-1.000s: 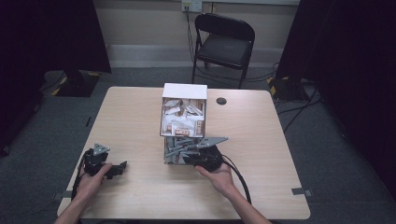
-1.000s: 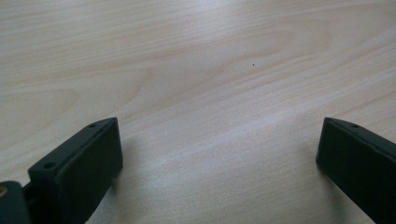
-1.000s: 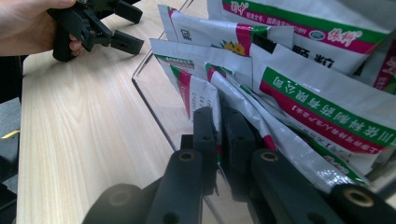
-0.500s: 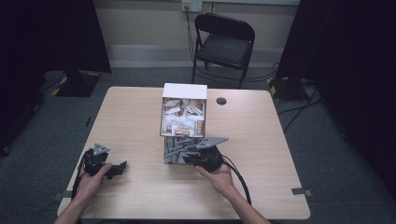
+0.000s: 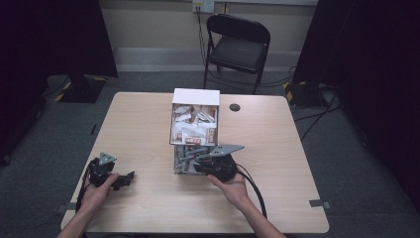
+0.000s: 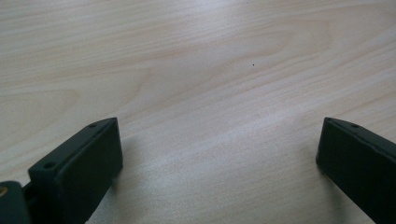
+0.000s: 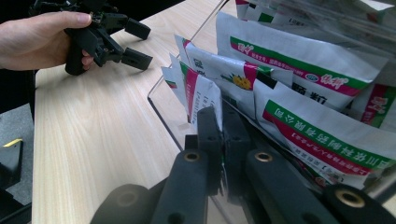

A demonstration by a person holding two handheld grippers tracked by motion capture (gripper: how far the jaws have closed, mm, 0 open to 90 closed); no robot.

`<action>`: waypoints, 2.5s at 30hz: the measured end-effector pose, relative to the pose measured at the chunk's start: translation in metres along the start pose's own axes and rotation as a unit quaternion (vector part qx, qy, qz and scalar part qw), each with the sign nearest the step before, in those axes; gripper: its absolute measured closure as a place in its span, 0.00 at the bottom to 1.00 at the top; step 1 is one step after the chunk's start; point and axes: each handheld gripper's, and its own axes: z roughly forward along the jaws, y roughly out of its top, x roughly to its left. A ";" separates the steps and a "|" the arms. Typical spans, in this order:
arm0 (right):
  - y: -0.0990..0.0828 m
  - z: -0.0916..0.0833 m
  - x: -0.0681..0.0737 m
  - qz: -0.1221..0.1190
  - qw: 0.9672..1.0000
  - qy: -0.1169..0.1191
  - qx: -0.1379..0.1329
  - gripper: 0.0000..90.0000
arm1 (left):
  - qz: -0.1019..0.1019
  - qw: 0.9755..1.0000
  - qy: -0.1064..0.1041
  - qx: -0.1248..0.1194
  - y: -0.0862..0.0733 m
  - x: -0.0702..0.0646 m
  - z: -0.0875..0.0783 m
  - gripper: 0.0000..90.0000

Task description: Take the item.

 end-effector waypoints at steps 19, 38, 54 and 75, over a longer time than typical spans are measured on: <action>0.006 -0.010 0.003 0.000 1.000 0.006 -0.012 0.99 | 0.000 1.000 0.000 0.001 0.000 0.000 0.000 0.00; 0.014 -0.024 0.005 0.005 0.999 0.011 -0.032 0.99 | 0.000 1.000 -0.001 0.000 0.000 0.000 0.000 0.00; 0.018 -0.035 0.011 -0.002 0.999 0.012 -0.041 0.99 | 0.000 1.000 -0.001 0.001 0.000 0.000 0.000 0.00; 0.018 -0.056 0.016 -0.009 0.999 0.008 -0.048 0.99 | 0.000 1.000 0.000 0.000 0.000 0.000 0.000 0.00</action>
